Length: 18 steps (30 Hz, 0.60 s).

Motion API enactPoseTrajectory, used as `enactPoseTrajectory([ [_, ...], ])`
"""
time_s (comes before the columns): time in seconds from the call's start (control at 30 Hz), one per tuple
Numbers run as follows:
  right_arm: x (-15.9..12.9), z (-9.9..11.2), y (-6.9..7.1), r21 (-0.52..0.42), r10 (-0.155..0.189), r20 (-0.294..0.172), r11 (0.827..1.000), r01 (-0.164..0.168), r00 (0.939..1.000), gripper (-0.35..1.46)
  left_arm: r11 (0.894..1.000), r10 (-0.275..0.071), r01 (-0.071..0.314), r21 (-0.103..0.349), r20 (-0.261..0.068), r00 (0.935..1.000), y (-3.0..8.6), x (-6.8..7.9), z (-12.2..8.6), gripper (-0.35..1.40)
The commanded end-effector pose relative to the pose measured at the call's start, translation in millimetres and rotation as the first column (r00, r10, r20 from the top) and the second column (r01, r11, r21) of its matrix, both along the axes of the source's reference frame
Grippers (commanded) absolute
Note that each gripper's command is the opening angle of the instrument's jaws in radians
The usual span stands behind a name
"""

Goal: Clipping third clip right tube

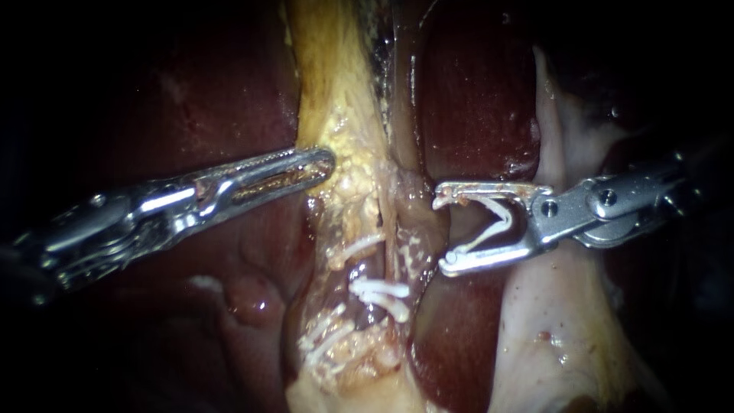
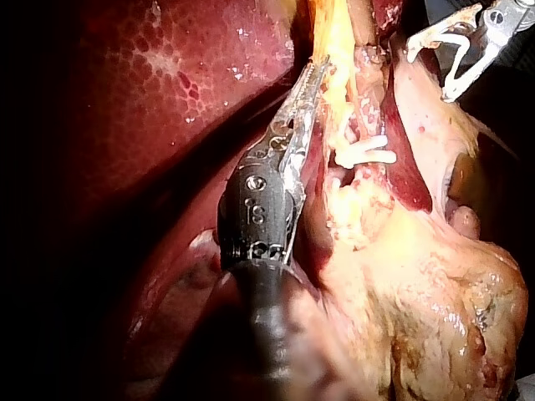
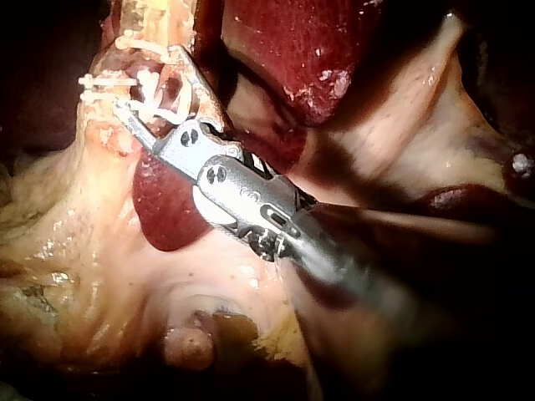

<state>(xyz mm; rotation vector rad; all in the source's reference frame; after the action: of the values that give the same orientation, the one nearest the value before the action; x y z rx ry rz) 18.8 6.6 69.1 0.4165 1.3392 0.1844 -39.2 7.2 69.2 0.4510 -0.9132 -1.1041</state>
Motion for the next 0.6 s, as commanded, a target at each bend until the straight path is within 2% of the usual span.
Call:
enactPoseTrajectory([
  [0.03, 0.1, 0.2, -0.2, 0.019, 0.003, 0.003, 1.0, -0.003, 1.0, 0.6, 1.0, 0.0, 0.0, 0.0, 0.001, 1.0, 0.0, 0.1, -0.1, -0.35],
  [0.13, 0.4, 1.0, -0.9, 0.119, 0.009, 0.015, 0.993, -0.011, 0.9998, 0.6, 1.0, 0.004, -0.004, 0.005, 0.004, 1.0, 0.3, 0.7, -0.8, -0.35],
  [0.23, 1.2, 2.4, -2.0, 0.219, 0.013, 0.03, 0.975, -0.019, 0.9995, 0.6, 1.0, 0.001, -0.001, 0.009, -0.003, 1.0, 1.2, 1.9, -2.2, -0.35],
  [0.33, 2.4, 4.1, -2.9, 0.317, 0.014, 0.045, 0.948, -0.027, 0.9989, 0.6, 1.0, -0.024, 0.024, 0.002, 0.006, 0.9997, 2.2, 3.6, -4.1, -0.35],
  [0.4, 3.3, 5.4, -3.6, 0.382, 0.016, 0.056, 0.923, -0.036, 0.9983, 0.6, 0.999, -0.037, 0.038, -0.002, 0.011, 0.9992, 2.7, 4.7, -5.5, -0.35],
  [0.47, 4.2, 6.7, -4.0, 0.444, 0.019, 0.071, 0.895, -0.049, 0.9973, 0.58, 0.999, -0.046, 0.046, -0.01, 0.014, 0.9988, 2.9, 5.5, -6.6, -0.35],
  [0.53, 5.0, 7.7, -4.1, 0.466, 0.025, 0.081, 0.883, -0.06, 0.9964, 0.58, 0.999, -0.047, 0.048, -0.016, 0.017, 0.9987, 2.9, 6.0, -7.3, -0.35],
  [0.6, 5.9, 8.7, -4.0, 0.502, 0.033, 0.095, 0.862, -0.077, 0.9949, 0.57, 0.998, -0.053, 0.054, -0.017, 0.019, 0.9984, 2.8, 6.2, -8.0, -0.35],
])
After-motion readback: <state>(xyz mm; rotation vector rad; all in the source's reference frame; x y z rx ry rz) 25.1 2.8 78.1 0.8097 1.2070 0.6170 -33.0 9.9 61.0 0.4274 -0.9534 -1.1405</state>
